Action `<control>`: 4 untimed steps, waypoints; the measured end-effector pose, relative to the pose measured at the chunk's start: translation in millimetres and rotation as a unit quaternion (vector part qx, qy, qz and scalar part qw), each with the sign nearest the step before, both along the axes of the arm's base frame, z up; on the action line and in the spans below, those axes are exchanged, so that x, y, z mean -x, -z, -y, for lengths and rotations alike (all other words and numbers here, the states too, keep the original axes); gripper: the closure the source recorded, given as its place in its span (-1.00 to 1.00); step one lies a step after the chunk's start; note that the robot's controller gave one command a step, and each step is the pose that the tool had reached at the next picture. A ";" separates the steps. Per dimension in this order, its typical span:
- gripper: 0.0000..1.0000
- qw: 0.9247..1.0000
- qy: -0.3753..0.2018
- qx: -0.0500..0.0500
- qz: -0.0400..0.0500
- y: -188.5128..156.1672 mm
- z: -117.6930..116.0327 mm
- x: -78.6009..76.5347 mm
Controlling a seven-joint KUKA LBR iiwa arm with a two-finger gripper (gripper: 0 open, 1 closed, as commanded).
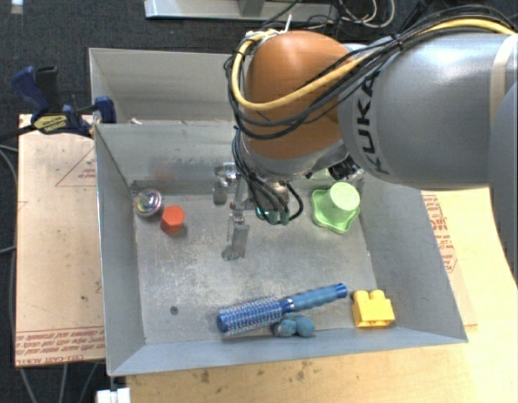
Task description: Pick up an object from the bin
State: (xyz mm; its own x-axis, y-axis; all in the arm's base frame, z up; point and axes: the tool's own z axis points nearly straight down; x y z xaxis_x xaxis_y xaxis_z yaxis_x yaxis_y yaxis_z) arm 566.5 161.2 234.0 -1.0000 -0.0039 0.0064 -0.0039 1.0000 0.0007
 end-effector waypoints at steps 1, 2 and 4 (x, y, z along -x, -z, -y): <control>-1.00 1.000 0.010 0.002 -0.003 88.2 67.0 66.1; -1.00 0.995 -0.103 -0.001 0.007 164.0 89.2 76.0; 1.00 0.996 -0.088 0.000 0.008 28.7 93.1 59.6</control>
Offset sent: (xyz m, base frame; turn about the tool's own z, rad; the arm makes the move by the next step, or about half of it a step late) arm -0.0626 -0.0641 -0.0832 0.0146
